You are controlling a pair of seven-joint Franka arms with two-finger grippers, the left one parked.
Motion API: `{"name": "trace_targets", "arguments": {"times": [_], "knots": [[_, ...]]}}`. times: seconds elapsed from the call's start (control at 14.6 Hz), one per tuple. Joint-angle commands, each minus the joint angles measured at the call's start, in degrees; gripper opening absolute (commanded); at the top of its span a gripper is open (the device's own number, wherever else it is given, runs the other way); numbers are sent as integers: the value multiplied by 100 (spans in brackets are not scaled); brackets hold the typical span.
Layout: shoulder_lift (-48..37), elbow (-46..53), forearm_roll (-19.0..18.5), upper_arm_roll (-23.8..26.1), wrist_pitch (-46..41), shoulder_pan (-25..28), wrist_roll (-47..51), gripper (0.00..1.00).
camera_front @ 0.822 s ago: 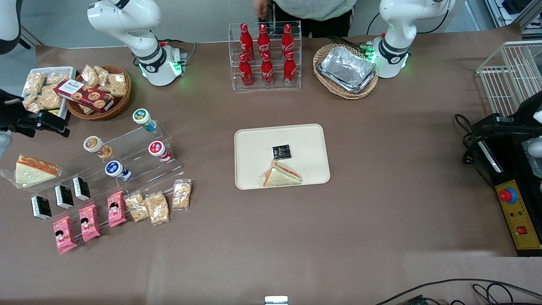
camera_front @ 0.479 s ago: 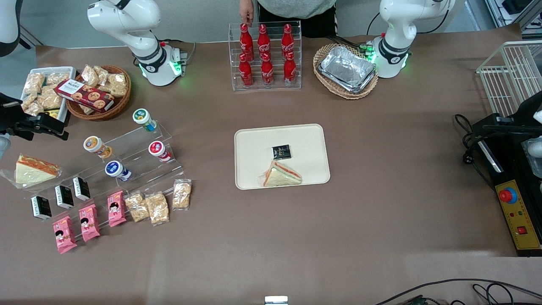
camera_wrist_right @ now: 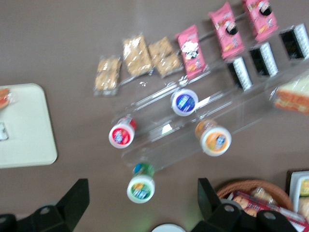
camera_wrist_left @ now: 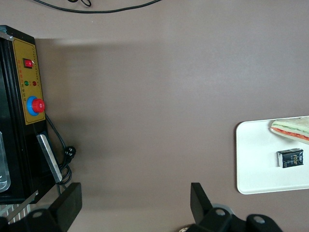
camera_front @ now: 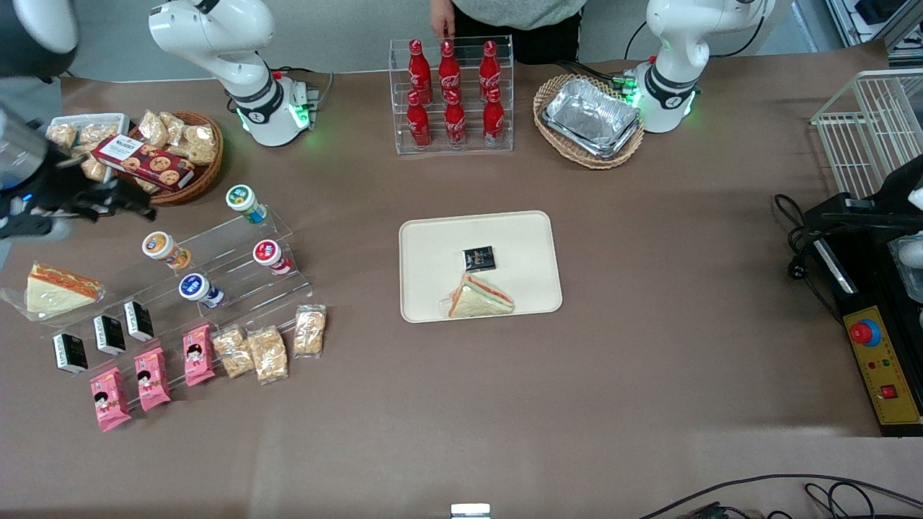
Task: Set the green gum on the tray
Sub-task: 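Move the right gripper over the green-labelled yogurt bottle on the rack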
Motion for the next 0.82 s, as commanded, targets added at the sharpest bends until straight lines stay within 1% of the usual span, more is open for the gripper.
{"name": "trace_targets", "arguments": {"times": [0.0, 0.27, 0.48, 0.75], "knots": [[-1438, -1476, 59, 332, 132, -16, 424, 100], [-2239, -2154, 51, 332, 97, 10, 415, 100], [-2802, -2856, 51, 340, 447, 36, 415, 100], [-2804, -3051, 59, 437, 641, 37, 415, 100]]}}
